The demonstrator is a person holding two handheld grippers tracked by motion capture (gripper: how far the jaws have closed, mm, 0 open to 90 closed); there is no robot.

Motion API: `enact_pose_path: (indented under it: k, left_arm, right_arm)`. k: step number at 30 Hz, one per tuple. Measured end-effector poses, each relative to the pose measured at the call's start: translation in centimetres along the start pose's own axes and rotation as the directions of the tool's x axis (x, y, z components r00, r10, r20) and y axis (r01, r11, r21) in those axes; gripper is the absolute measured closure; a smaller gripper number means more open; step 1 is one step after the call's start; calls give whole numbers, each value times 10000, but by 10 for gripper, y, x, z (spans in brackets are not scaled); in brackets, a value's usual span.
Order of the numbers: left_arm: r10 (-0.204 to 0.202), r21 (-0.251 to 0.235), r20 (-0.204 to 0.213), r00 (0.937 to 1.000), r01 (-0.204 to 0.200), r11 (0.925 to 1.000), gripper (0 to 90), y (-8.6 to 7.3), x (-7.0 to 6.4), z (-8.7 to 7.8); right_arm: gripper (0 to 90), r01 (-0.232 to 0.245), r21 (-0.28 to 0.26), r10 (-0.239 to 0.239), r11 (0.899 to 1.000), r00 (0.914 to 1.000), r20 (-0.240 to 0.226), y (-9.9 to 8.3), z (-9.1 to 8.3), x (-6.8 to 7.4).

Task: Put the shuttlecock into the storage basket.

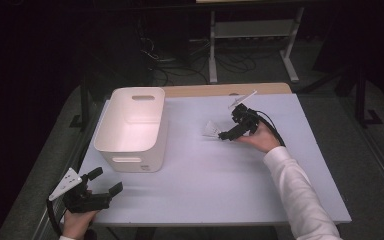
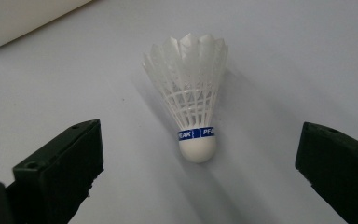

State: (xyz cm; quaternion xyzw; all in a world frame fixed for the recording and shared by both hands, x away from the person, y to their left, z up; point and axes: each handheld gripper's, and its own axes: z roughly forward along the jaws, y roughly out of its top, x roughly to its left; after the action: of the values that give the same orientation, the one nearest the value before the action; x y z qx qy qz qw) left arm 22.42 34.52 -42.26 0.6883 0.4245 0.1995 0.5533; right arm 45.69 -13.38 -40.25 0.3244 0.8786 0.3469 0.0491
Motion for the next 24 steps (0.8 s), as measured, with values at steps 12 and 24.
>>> enact_pose_path:
  k: [12,24]
  left_arm:
    - [37,-17,31,10000,-37,10000,0,0,0,0]
    - [58,-3,50,10000,-58,10000,0,0,0,0]
  right_arm:
    - [20,-84,78,84,9999,10000,-41,-3,18,-4]
    - [51,-235,180,234,9996,9997,44,-6,28,-12]
